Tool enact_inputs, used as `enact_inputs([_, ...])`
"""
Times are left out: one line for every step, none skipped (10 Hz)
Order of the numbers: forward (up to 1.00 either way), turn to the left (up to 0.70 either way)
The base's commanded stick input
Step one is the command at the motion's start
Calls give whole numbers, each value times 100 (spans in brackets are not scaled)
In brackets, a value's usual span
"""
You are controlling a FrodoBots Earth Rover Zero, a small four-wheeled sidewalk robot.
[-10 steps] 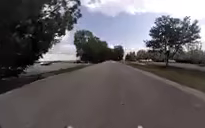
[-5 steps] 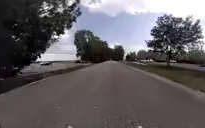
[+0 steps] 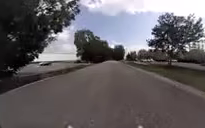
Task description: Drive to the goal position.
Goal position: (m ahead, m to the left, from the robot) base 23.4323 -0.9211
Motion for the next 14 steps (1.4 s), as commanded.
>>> enact_inputs([70,0])
enact_inputs([70,0])
enact_inputs([70,0])
enact_inputs([70,0])
enact_inputs([70,0])
enact_inputs([70,0])
enact_inputs([70,0])
enact_inputs([70,0])
enact_inputs([70,0])
enact_inputs([70,0])
enact_inputs([70,0])
enact_inputs([70,0])
enact_inputs([70,0])
enact_inputs([70,-25])
